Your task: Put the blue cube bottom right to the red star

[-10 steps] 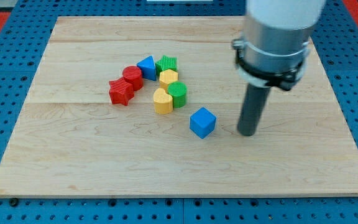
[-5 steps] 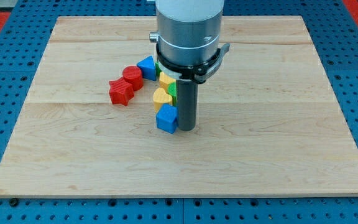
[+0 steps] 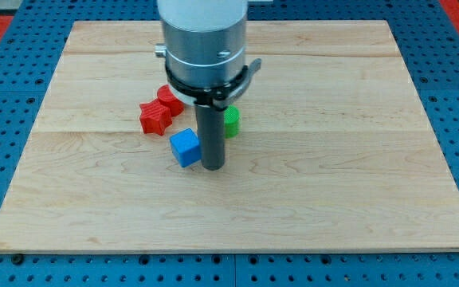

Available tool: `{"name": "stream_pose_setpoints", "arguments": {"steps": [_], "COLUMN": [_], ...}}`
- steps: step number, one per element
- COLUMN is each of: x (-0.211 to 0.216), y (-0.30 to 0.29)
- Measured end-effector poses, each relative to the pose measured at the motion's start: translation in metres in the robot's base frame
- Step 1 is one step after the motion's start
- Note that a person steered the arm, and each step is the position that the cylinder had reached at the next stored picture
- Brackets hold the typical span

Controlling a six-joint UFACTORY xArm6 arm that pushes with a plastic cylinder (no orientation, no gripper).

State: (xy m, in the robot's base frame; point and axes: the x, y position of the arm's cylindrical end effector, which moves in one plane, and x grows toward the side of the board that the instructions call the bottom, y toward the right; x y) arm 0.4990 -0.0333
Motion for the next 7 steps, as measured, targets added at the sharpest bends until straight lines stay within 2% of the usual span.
{"name": "stream_pose_setpoints", "arguments": {"steps": [5,6,7], "x": [-0.004,0.012,0.07], "y": [-0.055,-0.047,-0.018]}}
